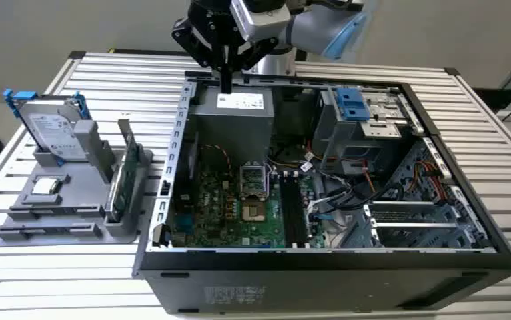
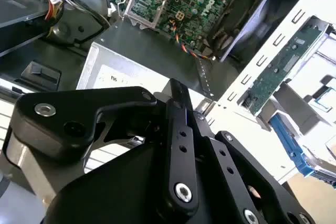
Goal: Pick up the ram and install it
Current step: 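Reach for the ram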
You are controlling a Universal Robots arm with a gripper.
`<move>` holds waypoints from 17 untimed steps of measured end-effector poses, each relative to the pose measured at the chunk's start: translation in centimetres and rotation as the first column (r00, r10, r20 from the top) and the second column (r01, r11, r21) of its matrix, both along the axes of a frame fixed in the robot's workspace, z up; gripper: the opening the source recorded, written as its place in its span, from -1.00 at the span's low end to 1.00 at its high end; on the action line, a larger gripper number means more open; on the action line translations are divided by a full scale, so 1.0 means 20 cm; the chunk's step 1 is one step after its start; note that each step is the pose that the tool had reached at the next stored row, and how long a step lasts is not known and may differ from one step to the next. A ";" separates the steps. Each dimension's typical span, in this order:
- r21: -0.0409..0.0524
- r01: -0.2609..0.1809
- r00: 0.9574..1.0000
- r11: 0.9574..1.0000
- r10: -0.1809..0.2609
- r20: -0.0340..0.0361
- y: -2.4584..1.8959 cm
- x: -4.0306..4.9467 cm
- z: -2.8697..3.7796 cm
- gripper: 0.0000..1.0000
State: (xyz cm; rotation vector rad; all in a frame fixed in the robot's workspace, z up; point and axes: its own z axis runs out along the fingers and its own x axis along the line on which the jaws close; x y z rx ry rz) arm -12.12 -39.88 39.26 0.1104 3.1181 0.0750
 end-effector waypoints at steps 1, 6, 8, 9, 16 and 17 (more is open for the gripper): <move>0.000 0.000 1.000 1.000 0.000 0.000 0.000 0.000 0.000 -1.00; 0.000 0.000 1.000 1.000 0.000 0.000 0.000 0.000 0.000 -1.00; 0.000 0.000 1.000 1.000 0.000 0.000 0.000 0.000 0.000 -1.00; 0.000 0.000 1.000 1.000 0.000 0.000 0.000 0.000 0.000 -1.00; 0.000 0.000 1.000 1.000 0.000 0.000 0.000 -0.018 0.000 -1.00; 0.000 0.000 1.000 1.000 0.000 0.000 0.000 -0.023 0.000 -1.00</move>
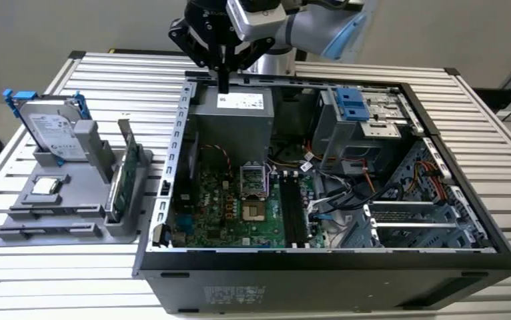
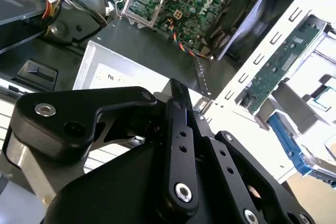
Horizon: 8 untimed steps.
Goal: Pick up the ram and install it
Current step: 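Reach for the ram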
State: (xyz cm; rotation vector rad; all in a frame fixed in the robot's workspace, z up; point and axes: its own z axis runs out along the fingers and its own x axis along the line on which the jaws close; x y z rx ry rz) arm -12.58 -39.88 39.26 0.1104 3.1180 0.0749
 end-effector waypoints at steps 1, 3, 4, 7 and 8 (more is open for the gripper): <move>0.000 0.000 1.000 1.000 0.000 0.000 0.000 -0.005 0.000 -1.00; 0.000 0.000 1.000 1.000 0.000 0.000 0.000 -0.020 0.000 -1.00; 0.000 0.000 1.000 1.000 0.000 0.000 0.000 -0.028 0.000 -1.00; 0.000 0.000 1.000 1.000 0.000 0.000 0.000 -0.049 0.000 -1.00; 0.000 0.000 1.000 1.000 0.000 0.000 0.000 -0.054 0.000 -1.00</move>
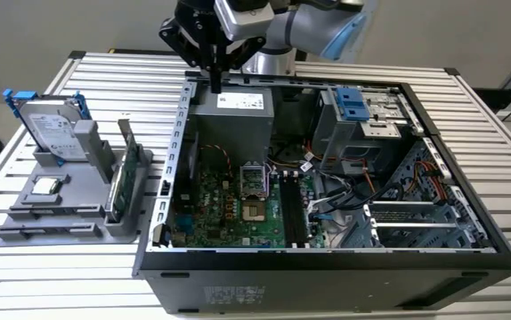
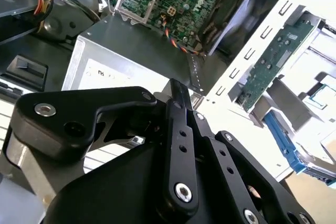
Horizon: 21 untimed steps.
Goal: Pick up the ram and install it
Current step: 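Reach for the ram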
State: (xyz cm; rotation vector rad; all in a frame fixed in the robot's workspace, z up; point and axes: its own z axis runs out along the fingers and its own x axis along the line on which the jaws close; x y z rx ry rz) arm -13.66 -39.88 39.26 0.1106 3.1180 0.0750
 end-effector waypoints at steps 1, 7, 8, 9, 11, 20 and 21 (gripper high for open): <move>0.000 0.000 1.000 1.000 0.000 0.000 0.000 -0.006 0.000 -1.00; 0.000 0.000 1.000 1.000 0.000 0.000 0.000 -0.043 0.000 -1.00; 0.000 0.000 1.000 1.000 0.000 0.000 0.000 -0.049 0.000 -1.00; 0.000 0.000 1.000 1.000 0.000 0.000 0.000 -0.054 0.000 -1.00; 0.000 -0.001 1.000 1.000 0.001 0.000 0.000 -0.066 0.000 -1.00; 0.000 -0.004 1.000 1.000 0.004 0.000 0.000 -0.113 0.000 -1.00; 0.000 -0.004 1.000 1.000 0.004 0.000 0.000 -0.118 0.000 -1.00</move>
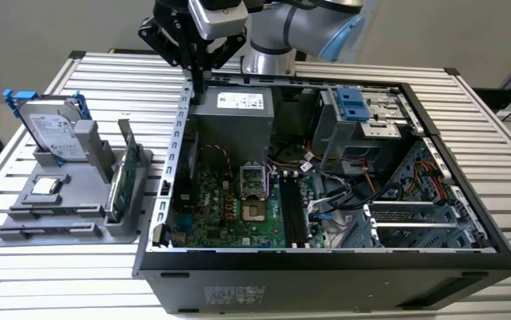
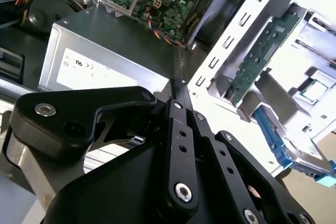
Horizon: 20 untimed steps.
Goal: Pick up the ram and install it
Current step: 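Reach for the ram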
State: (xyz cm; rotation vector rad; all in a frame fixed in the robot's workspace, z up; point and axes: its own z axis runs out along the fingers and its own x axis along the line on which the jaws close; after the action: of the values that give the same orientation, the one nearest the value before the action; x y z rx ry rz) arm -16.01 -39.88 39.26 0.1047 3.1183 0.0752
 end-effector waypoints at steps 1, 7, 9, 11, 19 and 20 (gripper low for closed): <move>0.000 0.000 1.000 1.000 0.000 0.000 0.000 -0.005 0.000 -1.00; 0.000 -0.001 1.000 1.000 0.001 0.000 0.000 -0.033 0.000 -1.00; 0.000 -0.001 1.000 1.000 0.001 0.000 0.000 -0.043 0.000 -1.00; 0.000 -0.002 1.000 1.000 0.002 0.000 0.000 -0.054 0.000 -1.00; 0.000 -0.004 1.000 1.000 0.004 0.000 0.000 -0.106 0.000 -1.00; 0.000 -0.004 1.000 1.000 0.004 0.000 0.000 -0.113 0.000 -1.00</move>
State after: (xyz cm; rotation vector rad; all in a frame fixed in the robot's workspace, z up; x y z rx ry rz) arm -18.27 -39.88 39.26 0.0979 3.1187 0.0751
